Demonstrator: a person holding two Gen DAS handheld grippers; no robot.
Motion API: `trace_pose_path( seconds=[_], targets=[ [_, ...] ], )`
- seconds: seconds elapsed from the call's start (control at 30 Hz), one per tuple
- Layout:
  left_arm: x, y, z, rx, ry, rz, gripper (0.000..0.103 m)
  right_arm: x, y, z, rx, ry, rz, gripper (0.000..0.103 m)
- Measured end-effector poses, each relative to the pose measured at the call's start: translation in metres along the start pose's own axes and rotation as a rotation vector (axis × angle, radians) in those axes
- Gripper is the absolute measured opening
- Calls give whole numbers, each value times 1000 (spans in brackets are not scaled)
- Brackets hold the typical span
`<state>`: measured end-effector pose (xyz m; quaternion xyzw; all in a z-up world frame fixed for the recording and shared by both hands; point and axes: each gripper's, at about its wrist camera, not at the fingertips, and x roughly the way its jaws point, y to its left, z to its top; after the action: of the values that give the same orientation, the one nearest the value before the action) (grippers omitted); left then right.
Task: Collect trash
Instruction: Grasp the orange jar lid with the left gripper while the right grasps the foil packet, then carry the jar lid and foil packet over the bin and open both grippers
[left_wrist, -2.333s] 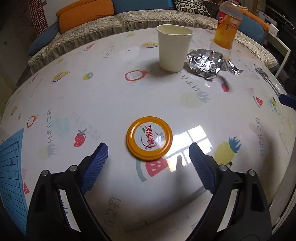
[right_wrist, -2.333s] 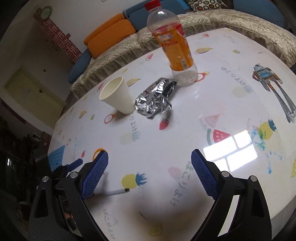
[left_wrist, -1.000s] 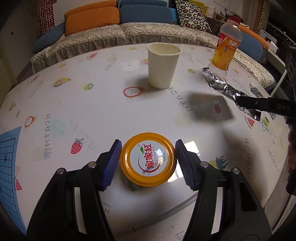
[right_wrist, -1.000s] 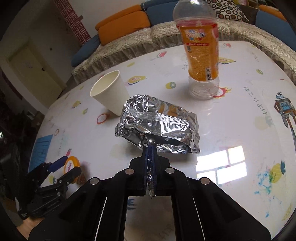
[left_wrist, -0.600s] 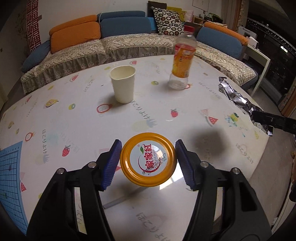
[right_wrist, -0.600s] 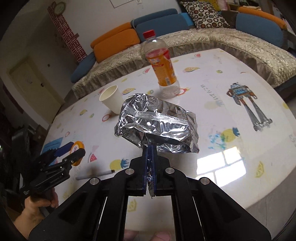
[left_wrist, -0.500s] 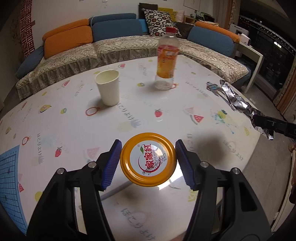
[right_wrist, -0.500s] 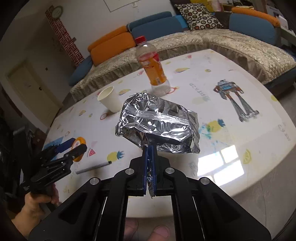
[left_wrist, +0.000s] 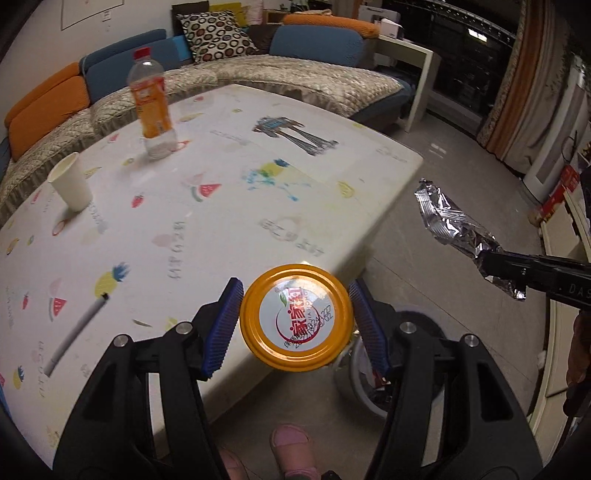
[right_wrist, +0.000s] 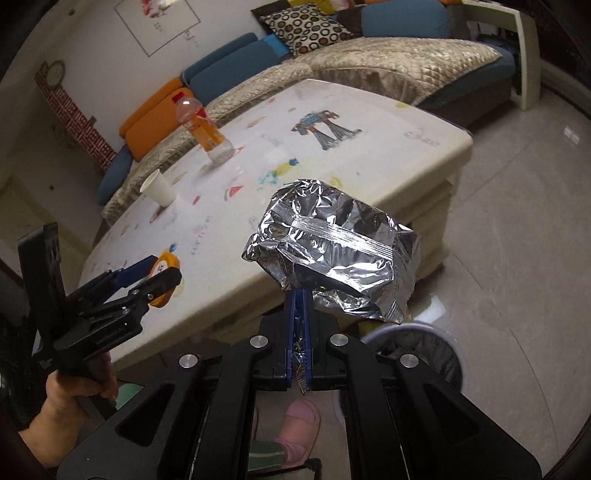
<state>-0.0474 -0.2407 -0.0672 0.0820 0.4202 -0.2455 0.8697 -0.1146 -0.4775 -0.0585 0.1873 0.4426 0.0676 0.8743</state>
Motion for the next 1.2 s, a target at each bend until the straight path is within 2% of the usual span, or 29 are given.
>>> trace_pose_path(
  seconds=[0.2, 0.37, 0.63, 0.67, 0.8, 0.83, 0.9, 0.93, 0.97, 1.03, 1.13, 1.2],
  targets=[
    [27, -70, -31, 101, 78, -78, 58, -14, -48, -50, 118, 18, 16, 5],
    [54, -108, -60, 149, 161, -121, 58, -2, -81, -84, 219, 56, 51, 5],
    [104, -136, -97, 216, 281, -132, 58, 48, -122, -116, 346, 165, 127, 6],
    [111, -138, -100, 222, 296, -135, 58, 52, -125, -120, 354, 173, 128, 8],
    [133, -144, -107, 251, 346, -139, 58, 74, -133, -129, 375, 217, 131, 9],
    [138, -145, -109, 255, 354, -146, 58, 78, -134, -130, 374, 224, 123, 11],
    [150, -148, -112, 258, 398, -168, 58, 86, -139, -133, 397, 242, 114, 27],
    [156, -148, -114, 263, 425, -169, 61, 87, -141, -135, 418, 247, 112, 47],
    [159, -151, -115, 273, 432, -160, 63, 88, -144, -134, 436, 243, 105, 57],
    [159, -149, -118, 288, 412, -138, 79, 85, -148, -133, 443, 227, 101, 57],
    [156, -145, -119, 278, 402, -147, 83, 82, -151, -129, 448, 214, 93, 63],
    [155, -142, -116, 266, 395, -150, 83, 79, -152, -125, 451, 206, 87, 64]
  ],
)
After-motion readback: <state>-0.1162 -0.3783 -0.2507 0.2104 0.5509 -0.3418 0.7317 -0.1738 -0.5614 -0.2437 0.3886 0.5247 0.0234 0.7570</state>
